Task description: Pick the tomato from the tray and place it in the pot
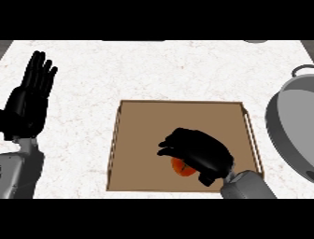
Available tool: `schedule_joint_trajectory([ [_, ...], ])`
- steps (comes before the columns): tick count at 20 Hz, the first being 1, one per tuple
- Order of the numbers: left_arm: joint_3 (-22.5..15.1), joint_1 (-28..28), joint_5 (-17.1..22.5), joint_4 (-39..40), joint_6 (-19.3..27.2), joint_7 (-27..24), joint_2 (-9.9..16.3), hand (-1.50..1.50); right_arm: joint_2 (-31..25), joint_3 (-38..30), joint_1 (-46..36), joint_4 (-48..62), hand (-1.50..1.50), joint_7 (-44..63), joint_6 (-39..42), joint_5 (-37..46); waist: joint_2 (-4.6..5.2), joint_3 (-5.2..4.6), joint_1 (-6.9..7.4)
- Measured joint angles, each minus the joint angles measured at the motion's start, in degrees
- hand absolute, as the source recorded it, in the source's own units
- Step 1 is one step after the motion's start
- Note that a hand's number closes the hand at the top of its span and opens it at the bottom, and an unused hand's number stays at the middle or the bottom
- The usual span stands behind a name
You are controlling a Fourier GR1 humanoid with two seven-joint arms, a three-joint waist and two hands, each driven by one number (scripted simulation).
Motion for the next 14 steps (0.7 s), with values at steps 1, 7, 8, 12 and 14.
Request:
schedule_joint_trajectory([
  [1,-0.1,0.0,-0.1,0.1,0.0,-0.2,-0.2,0.0,0.0,0.5,0.2,0.5,1.5,-1.2,-1.4,0.7,-0.05,-0.04,0.01],
  [7,1.0,0.0,0.9,-0.1,-1.2,0.4,0.6,0.0,2.0,2.3,-0.7,3.4,1.5,-3.8,-6.5,4.6,-0.3,-0.29,0.01],
  [8,0.3,0.6,0.3,-0.1,-0.9,-0.2,-0.1,0.0,2.0,2.2,-0.7,3.5,1.5,-4.1,-6.6,4.6,-0.31,-0.29,-0.01],
  [12,0.4,0.8,0.0,-0.7,-0.9,-0.1,0.0,0.0,2.6,2.6,0.8,1.2,1.5,-3.1,-7.8,6.8,-0.25,-0.3,-0.24],
  [14,0.2,0.5,-0.4,-0.8,-0.3,0.2,-0.4,0.0,2.7,2.0,1.9,-0.5,1.5,-2.4,-9.5,7.5,-0.16,-0.22,-0.39],
])
